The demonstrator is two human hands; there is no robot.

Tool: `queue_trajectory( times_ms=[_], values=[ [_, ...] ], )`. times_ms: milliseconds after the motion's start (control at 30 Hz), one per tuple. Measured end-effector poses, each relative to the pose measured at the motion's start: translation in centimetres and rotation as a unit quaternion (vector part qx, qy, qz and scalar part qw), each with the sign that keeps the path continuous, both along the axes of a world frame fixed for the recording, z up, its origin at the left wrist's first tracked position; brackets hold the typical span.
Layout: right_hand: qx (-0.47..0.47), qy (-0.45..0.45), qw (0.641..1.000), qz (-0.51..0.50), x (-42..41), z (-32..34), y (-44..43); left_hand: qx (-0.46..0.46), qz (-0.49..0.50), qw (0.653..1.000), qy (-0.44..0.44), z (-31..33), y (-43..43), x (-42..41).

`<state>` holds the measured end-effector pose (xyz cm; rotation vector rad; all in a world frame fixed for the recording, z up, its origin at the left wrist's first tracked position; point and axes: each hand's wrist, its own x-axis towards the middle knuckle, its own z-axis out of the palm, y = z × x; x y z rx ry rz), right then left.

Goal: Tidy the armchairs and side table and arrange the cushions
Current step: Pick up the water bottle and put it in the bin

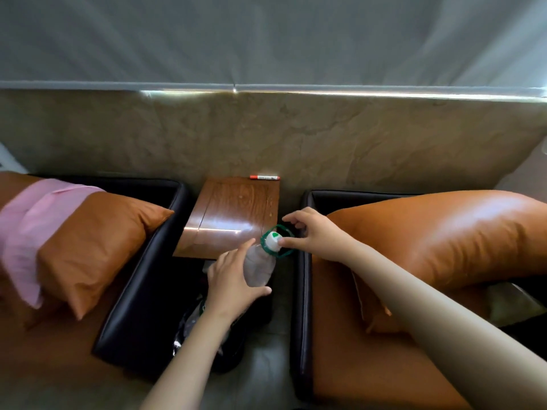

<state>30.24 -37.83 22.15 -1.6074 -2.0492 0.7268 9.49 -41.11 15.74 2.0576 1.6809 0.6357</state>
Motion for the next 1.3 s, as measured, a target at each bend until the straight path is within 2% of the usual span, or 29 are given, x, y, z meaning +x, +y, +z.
queue_trajectory(
  times_ms=[167,300,400,533,633,933,1300],
  values=[
    [-0.102,0.012,0.993,0.05,0.1,-1.9,1.9,-0.036,0.021,0.999,0.002,-0.8,1.0,0.6],
    [-0.158,0.133,0.977,0.054,0.2,-3.1,2.6,-0.061,0.033,0.998,-0.003,-1.7,1.2,1.1],
    [-0.233,0.252,0.938,0.043,-0.2,-4.1,2.9,-0.063,0.052,0.996,0.022,-2.5,1.6,1.3],
    [-0.24,0.289,0.926,0.02,-1.2,-6.0,3.5,-0.068,0.081,0.994,0.04,-3.7,1.9,0.8],
    [-0.237,0.294,0.926,-0.008,-2.5,-7.5,3.4,-0.066,0.084,0.993,0.042,-4.5,1.8,0.0],
    [-0.241,0.289,0.921,-0.107,-9.0,-14.5,2.9,-0.114,0.117,0.984,-0.063,-7.9,2.0,-4.9],
    [-0.256,0.27,0.906,-0.201,-19.1,-22.2,5.0,-0.202,0.068,0.975,-0.063,-14.1,7.1,-13.2]
  ],
)
